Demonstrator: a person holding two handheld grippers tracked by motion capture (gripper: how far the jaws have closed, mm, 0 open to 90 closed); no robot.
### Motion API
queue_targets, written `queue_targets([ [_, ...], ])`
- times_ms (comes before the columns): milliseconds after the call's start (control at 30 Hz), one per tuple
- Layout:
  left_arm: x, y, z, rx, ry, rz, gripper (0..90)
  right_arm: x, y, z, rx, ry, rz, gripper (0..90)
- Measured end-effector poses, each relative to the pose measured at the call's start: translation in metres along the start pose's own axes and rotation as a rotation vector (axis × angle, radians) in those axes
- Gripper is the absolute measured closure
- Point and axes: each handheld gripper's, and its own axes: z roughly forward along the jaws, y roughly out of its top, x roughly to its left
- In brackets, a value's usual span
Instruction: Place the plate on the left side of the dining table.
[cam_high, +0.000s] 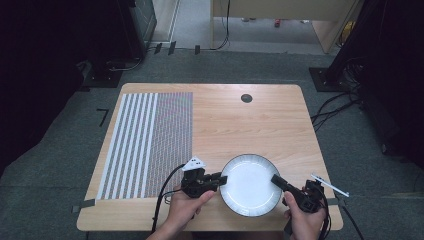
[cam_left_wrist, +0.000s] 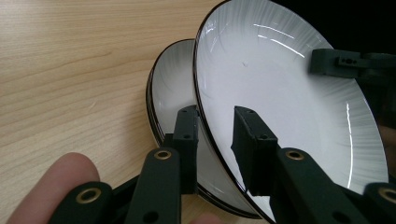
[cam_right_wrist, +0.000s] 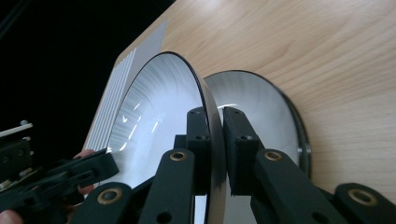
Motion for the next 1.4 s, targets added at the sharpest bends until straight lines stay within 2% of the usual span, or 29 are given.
queue_targets([
  [167, 0.003, 0.002, -0.007, 0.032, 0.036, -0.005, 76.6, 0.011, -0.001, 0.004, 0.010, 0.020, -0.026, 81.4],
  [333, 0.010, 0.004, -0.016, 0.036, 0.025, -0.023, 78.4, 0.021, -0.001, 0.009, 0.005, 0.031, -0.048, 81.1],
  [367, 0.011, 0.004, -0.018, 0.033, 0.024, -0.028, 78.7, 0.023, -0.001, 0.010, 0.011, 0.033, -0.040, 81.2],
  [633, 0.026, 0.006, -0.036, 0.022, 0.023, -0.066, 79.8, 0.044, -0.001, 0.024, 0.022, 0.037, -0.081, 81.2],
  [833, 0.038, 0.009, -0.051, 0.007, 0.041, -0.092, 80.4, 0.058, -0.001, 0.039, 0.032, 0.044, -0.095, 81.2],
  [1167, 0.056, 0.015, -0.069, -0.021, 0.066, -0.113, 81.2, 0.076, 0.000, 0.062, 0.044, 0.063, -0.092, 81.2],
  [1400, 0.068, 0.018, -0.079, -0.034, 0.085, -0.145, 81.5, 0.088, 0.002, 0.078, 0.061, 0.064, -0.094, 81.1],
])
